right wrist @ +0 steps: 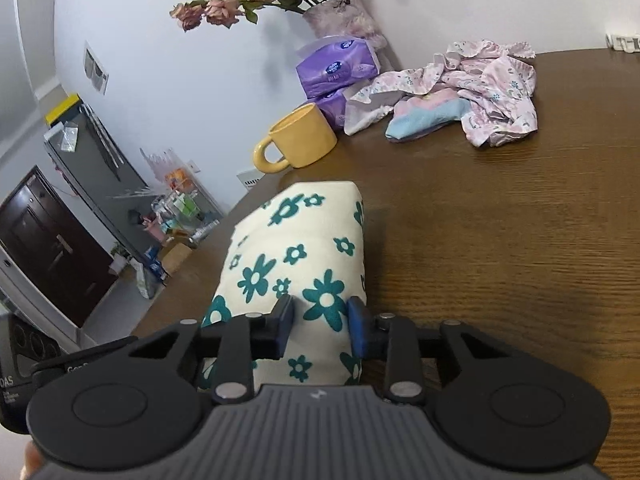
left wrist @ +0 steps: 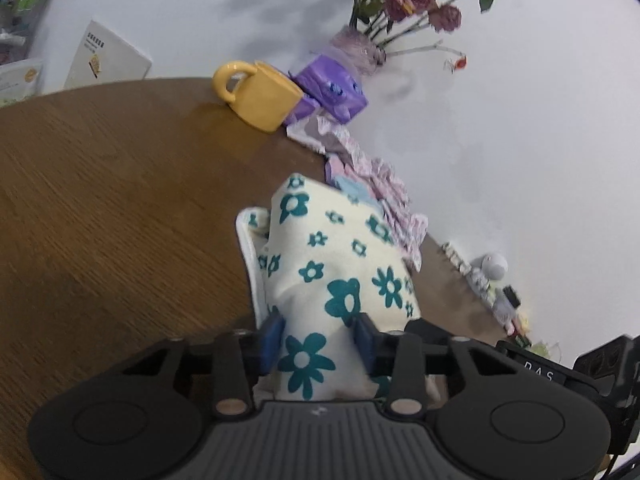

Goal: Fold clothes

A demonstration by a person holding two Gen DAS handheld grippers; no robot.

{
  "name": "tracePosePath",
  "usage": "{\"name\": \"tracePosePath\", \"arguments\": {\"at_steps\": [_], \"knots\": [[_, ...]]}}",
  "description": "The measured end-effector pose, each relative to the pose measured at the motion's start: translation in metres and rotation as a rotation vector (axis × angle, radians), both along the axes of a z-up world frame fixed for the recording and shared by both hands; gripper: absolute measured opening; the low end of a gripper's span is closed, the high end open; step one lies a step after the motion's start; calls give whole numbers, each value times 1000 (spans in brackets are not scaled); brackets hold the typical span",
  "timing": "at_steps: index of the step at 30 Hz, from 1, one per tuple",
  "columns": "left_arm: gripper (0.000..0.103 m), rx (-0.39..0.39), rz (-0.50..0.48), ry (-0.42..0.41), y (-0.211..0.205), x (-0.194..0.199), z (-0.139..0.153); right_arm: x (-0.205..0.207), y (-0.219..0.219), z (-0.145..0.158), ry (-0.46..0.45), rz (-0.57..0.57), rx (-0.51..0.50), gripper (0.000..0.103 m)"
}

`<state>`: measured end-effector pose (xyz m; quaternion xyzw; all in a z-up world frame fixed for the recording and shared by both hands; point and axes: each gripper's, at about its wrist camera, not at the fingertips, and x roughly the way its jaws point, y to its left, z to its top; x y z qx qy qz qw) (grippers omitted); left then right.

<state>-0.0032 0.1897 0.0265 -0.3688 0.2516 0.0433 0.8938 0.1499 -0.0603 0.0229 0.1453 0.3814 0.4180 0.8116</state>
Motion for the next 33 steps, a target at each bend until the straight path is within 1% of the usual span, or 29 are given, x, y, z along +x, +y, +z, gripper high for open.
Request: {"name": "tracePosePath", "arguments": {"at_steps": [2,4,5,8,10,11,12,14,15,17,21,23,24,25,26,27,28,29,33], "knots": [[59,9,22,-11,1,3,8,8,-3,2,30,-8,29,34],[64,19,47,-13,3,8,14,18,-6,2,64,-18,60,35],[66,18,50,-10,3,12,16,21,-6,3,69,-23,61,36],[67,4,64,29,5,28,16,31,-2,-1,106,-17,58,38],[64,1,73,48,4,35,14,35,0,-5,140,-2,76,38],[57,7,75,54,2,37,13,37,0,-7,152,5,84,38],[54,13,76,55,1,38,13,39,1,-8,155,6,85,38],[47,25,78,56,-2,38,12,40,1,-9,156,12,81,33],[45,30,79,55,-3,38,12,40,2,-10,154,16,78,32],[40,23,75,54,-3,38,10,38,3,-10,145,19,72,27],[36,4,70,51,-3,37,6,34,2,-9,127,19,58,23],[35,-10,65,48,-1,37,5,32,2,-8,119,20,48,24],[36,-13,61,48,0,36,5,32,1,-7,113,22,41,27],[41,-5,67,49,1,36,8,32,1,-5,109,23,36,29],[50,2,73,50,3,37,12,34,0,-3,104,22,37,31],[54,10,80,51,4,37,15,36,-1,-1,98,14,44,34],[61,19,84,42,7,37,19,38,-2,2,87,1,48,37],[65,25,86,31,9,39,23,40,-2,5,75,-10,46,39],[67,6,83,64,18,52,24,48,8,11,67,-8,10,40]]}}
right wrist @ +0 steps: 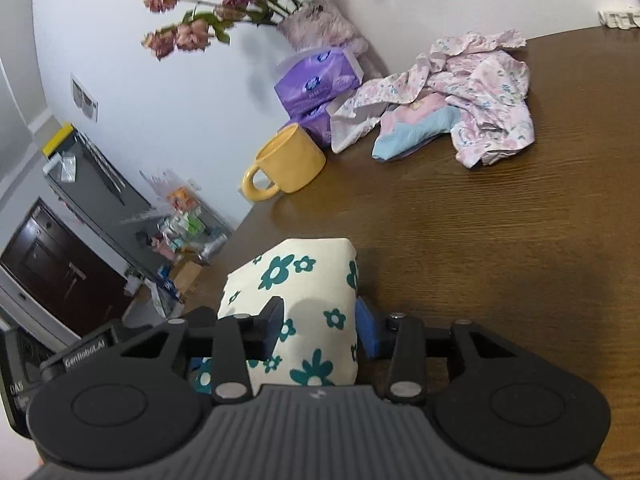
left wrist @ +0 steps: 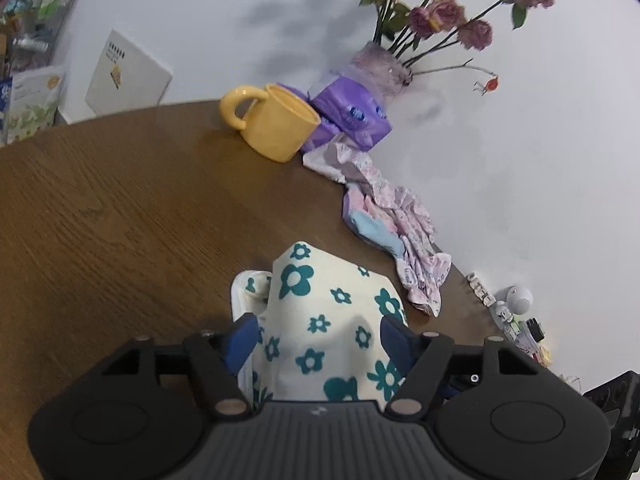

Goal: Fold clothes

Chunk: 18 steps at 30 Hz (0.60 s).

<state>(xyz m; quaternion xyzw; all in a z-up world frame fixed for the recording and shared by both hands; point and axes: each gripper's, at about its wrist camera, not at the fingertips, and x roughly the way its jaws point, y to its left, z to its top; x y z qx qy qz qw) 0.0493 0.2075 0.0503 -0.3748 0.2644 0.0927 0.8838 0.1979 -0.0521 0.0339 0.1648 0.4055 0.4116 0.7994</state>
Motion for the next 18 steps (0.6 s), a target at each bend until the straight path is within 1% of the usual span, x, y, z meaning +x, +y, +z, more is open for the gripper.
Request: {"name": "tracePosePath", "arguments": {"at_steps": [3,4,5,6,7,8,9,11,13,16,18], "knots": [[65,-15,-14,28,2,9,-7,3,9,-4,14,2,-24,40],[62,-23,-20,26,2,9,-9,4,10,-6,24,3,-22,40],[56,-31,-27,24,2,10,-10,4,11,-8,36,5,-17,40],[56,-38,-33,22,3,11,-12,4,12,-9,48,7,-11,35],[53,-40,-34,18,3,10,-13,4,12,-11,58,8,-6,34],[46,-44,-39,14,3,10,-14,4,12,-11,63,5,-4,31],[44,-53,-44,9,4,9,-15,3,12,-12,67,3,-2,28],[34,-68,-51,3,6,7,-17,2,13,-13,68,-1,-3,24],[32,-94,-50,-1,10,6,-21,-2,17,-12,47,3,-22,22],[31,-121,-48,0,15,4,-25,-8,25,-8,1,18,-66,23],[39,-128,-43,-2,19,2,-23,-8,27,-3,-21,26,-79,33]]}}
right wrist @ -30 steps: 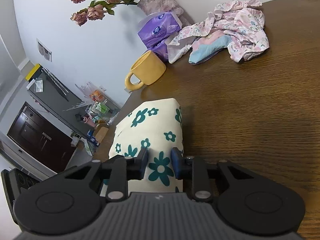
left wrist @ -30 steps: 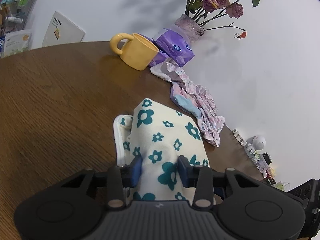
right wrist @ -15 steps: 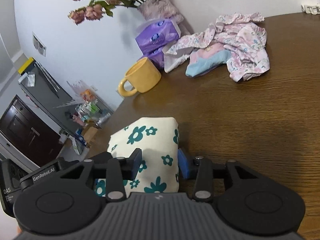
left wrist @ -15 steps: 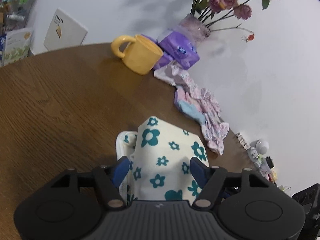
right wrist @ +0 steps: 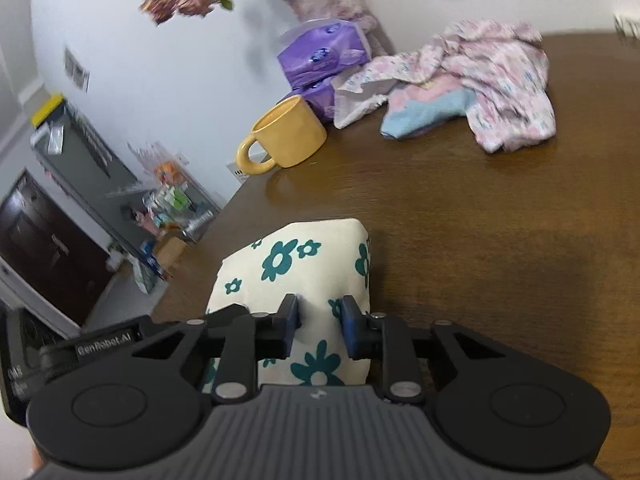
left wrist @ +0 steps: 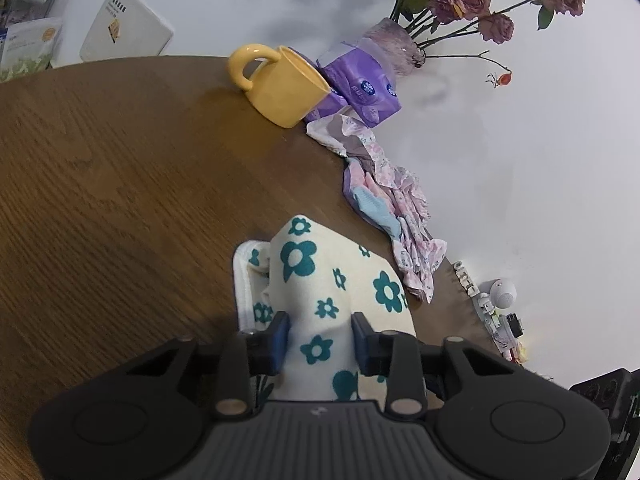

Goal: Fold clothes

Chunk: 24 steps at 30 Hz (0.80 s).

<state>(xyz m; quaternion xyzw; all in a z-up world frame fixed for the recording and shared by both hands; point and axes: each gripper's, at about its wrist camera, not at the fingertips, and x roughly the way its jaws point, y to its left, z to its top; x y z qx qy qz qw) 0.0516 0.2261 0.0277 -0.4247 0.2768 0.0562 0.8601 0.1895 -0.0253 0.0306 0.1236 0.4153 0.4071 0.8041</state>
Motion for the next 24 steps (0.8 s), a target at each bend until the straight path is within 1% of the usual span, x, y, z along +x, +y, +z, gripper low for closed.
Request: {"name": "tracePosePath", "arguments": {"at_steps": [2,4,6,8,9,10,11,13,14,15,16,17,19,20,21,23,24], "knots": [[50,20,17,-12,5,-3,6,5,-6,1,27,-15,36,35],[53,43,34,-19,9,-5,11,12,-13,0,57,-34,69,35],[53,48,31,-13,12,-4,12,17,-15,-4,75,-58,67,35],[51,32,11,-7,12,-3,10,19,-14,-8,97,-63,75,35],[48,24,1,-4,12,-2,8,20,-14,-10,107,-63,80,35],[38,16,-9,-1,12,-1,7,20,-13,-11,114,-63,82,35],[35,7,-19,2,12,-1,6,20,-11,-11,112,-64,78,34],[32,15,-29,1,9,-3,6,18,-9,-11,108,-66,71,33],[30,19,-33,-1,8,-4,7,16,-8,-10,103,-67,68,31],[27,24,-39,-2,8,-5,7,15,-8,-9,97,-65,66,28],[20,30,-45,-3,7,-5,7,13,-7,-9,92,-62,64,27],[17,32,-49,-6,7,-6,7,12,-6,-8,88,-60,62,24],[16,41,-54,-18,7,-7,7,11,-6,-8,82,-60,62,23],[18,32,-54,-24,9,-8,6,11,-6,-8,81,-59,63,23],[22,12,-53,-34,11,-9,4,11,-8,-7,82,-59,68,27],[47,-30,-39,-24,15,-15,2,9,-13,-6,82,-63,78,30],[51,-42,-37,-18,17,-18,1,8,-16,-6,82,-63,81,30]]}}
